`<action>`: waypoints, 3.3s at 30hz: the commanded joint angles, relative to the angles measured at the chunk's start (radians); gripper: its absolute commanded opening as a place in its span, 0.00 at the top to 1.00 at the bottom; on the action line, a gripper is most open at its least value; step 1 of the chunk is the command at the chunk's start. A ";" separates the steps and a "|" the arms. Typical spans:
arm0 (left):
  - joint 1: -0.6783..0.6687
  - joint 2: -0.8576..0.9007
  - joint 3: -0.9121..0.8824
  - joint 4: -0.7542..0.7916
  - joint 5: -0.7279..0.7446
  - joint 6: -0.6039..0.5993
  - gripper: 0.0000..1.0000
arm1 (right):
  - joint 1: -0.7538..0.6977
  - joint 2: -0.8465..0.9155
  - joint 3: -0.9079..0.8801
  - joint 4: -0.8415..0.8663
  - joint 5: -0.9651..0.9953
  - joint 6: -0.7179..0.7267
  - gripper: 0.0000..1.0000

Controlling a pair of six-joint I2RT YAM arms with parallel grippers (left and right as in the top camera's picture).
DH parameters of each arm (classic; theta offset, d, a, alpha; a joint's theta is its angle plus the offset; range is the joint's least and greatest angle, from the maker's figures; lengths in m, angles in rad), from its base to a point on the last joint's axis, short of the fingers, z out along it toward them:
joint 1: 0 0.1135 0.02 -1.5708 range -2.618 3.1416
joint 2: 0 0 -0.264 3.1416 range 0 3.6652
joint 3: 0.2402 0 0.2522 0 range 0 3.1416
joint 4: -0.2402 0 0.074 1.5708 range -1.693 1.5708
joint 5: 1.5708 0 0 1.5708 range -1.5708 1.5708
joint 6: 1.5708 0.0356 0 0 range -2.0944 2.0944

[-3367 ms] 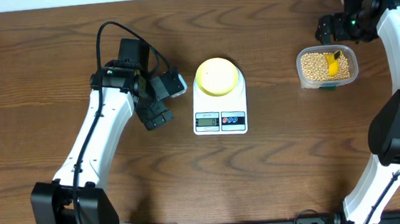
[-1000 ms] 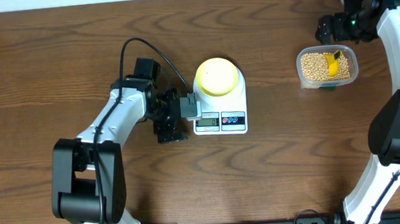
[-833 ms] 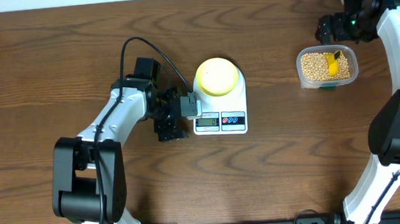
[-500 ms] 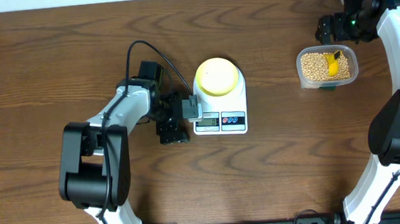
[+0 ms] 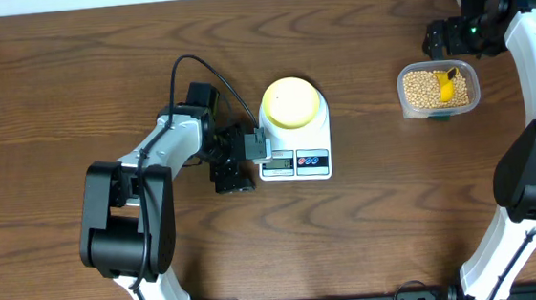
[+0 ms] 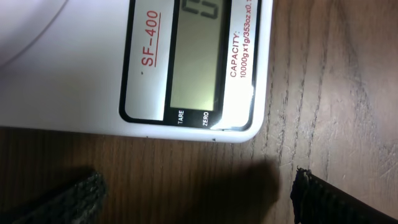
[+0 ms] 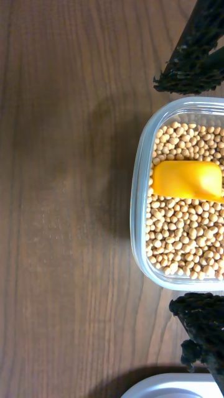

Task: Scoop item into bowl and weigh 50g on scale

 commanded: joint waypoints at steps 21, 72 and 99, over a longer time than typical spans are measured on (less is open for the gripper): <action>-0.002 0.006 -0.011 0.022 0.076 0.017 0.02 | -0.001 0.001 0.009 -0.001 0.000 0.003 0.01; -0.002 0.006 -0.011 0.022 0.076 0.017 0.02 | -0.002 0.001 0.014 -0.094 -0.008 0.029 0.01; -0.002 0.006 -0.011 0.022 0.076 0.017 0.03 | 0.019 -0.068 -0.231 -0.004 0.031 0.060 0.34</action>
